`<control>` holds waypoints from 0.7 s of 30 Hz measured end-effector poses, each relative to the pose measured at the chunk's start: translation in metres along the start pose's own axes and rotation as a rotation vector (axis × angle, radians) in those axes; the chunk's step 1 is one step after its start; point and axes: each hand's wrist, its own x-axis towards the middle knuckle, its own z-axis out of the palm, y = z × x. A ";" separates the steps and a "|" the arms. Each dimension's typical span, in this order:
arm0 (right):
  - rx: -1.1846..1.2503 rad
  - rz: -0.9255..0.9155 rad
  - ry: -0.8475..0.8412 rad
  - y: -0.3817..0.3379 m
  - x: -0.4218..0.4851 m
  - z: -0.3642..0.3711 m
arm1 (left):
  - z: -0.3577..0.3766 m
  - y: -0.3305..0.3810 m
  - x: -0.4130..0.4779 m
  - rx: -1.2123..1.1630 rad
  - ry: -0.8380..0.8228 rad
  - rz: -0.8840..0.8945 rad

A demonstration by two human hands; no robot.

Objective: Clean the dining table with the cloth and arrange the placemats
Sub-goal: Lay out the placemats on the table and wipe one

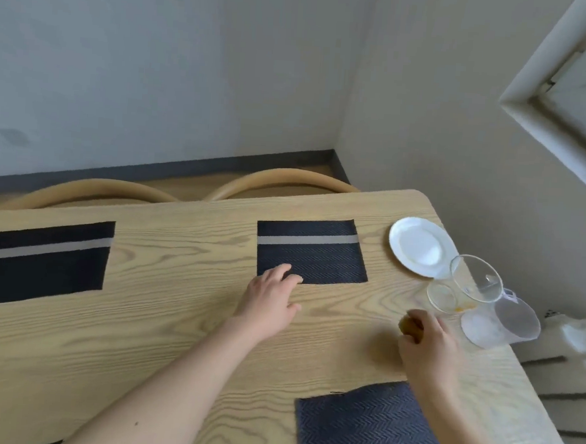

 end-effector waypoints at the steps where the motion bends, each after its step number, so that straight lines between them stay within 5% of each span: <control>1: 0.043 -0.078 -0.008 -0.030 0.001 0.011 | -0.007 -0.014 -0.003 -0.016 0.053 -0.030; 13: 0.138 -0.829 -0.286 -0.289 -0.053 0.169 | -0.063 -0.206 -0.074 0.011 0.448 -0.411; 21: -0.076 -0.971 -0.420 -0.313 -0.103 0.236 | -0.058 -0.312 -0.102 0.026 0.158 -0.556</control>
